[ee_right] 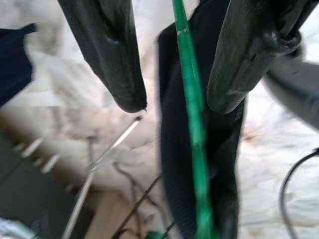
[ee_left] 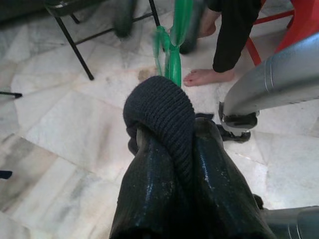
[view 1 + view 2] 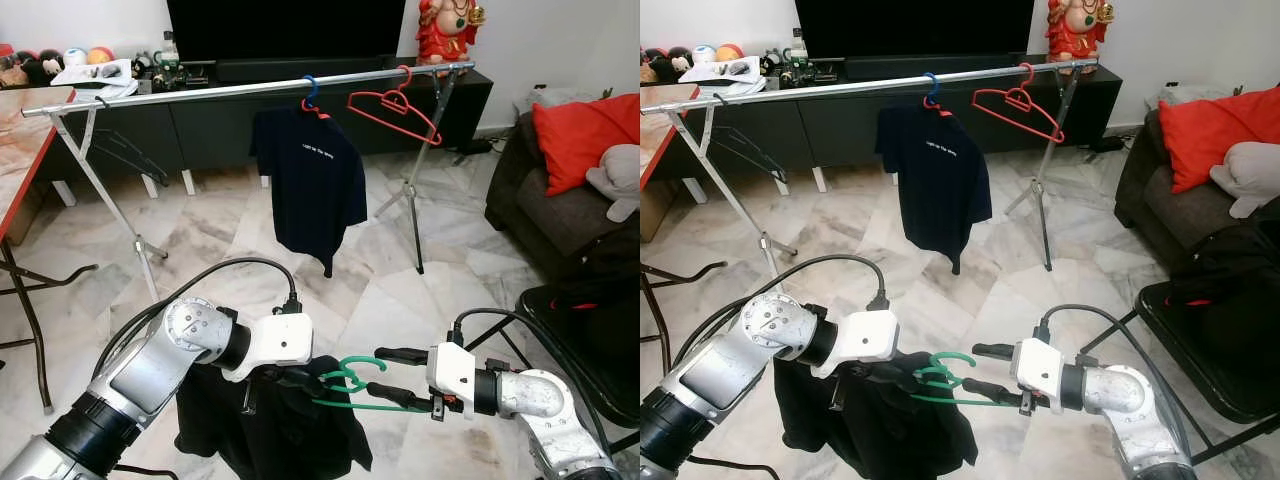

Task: Hang hanger

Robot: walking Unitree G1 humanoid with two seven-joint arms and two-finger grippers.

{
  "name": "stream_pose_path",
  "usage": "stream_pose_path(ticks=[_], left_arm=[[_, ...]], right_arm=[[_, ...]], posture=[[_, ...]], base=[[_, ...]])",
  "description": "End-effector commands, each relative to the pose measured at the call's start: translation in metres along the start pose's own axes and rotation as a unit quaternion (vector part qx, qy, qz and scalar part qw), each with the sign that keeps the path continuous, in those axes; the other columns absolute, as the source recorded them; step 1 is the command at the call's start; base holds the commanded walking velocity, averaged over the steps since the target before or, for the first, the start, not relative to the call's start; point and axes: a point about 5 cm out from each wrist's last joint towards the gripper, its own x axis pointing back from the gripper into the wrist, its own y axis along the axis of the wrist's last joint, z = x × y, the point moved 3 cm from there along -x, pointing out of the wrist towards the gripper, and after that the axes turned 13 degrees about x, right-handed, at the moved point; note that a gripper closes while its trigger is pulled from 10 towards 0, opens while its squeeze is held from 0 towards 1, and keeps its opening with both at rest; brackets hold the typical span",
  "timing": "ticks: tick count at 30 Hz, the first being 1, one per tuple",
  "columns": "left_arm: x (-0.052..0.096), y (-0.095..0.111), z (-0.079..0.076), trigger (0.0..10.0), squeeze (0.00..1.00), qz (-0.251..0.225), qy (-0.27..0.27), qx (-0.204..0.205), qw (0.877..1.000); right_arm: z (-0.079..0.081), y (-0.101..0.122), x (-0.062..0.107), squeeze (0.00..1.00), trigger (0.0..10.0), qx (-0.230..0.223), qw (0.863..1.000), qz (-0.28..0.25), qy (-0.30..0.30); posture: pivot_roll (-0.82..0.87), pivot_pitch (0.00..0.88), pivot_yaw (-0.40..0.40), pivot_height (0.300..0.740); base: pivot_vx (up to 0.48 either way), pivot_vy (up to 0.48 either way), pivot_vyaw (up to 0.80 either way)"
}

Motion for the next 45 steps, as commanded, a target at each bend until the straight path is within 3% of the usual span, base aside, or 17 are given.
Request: stream_pose_path(ticks=[1,22,23,24,25,45], left_arm=[[0.002,0.016,-0.001,10.0,0.00,-0.013,-0.002,-0.037,0.999],[-0.006,0.029,-0.008,10.0,0.00,-0.029,-0.018,-0.058,0.998],[-0.006,0.029,-0.008,10.0,0.00,-0.030,-0.018,-0.058,0.998],[-0.006,0.029,-0.008,10.0,0.00,-0.031,-0.019,-0.058,0.998],[-0.006,0.030,-0.009,10.0,0.00,-0.031,-0.019,-0.058,0.998],[-0.007,0.035,-0.007,10.0,0.00,-0.041,-0.012,-0.065,0.997]], right_arm=[[0.010,-0.008,0.000,0.00,10.0,-0.017,1.000,0.010,0.018],[0.007,-0.001,-0.012,0.00,10.0,-0.031,0.999,-0.021,0.020],[0.008,-0.001,-0.013,0.00,6.5,-0.032,0.999,-0.023,0.026],[0.009,-0.001,-0.013,0.00,0.9,-0.033,0.999,-0.024,0.028],[0.009,-0.001,-0.013,0.00,0.0,-0.035,0.999,-0.026,0.029],[0.008,0.001,-0.011,0.00,0.0,-0.052,0.998,-0.037,0.015]], posture=[[-0.02,0.079,-0.007,0.721],[-0.01,0.091,0.005,0.721],[-0.01,0.091,0.005,0.721],[-0.01,0.093,0.006,0.721],[-0.01,0.093,0.006,0.721],[-0.01,0.103,0.010,0.721]], base=[[0.000,0.000,0.00],[0.000,0.000,0.00],[0.000,0.000,0.00],[0.000,0.000,0.00],[0.000,0.000,0.00],[0.000,0.000,0.00]])
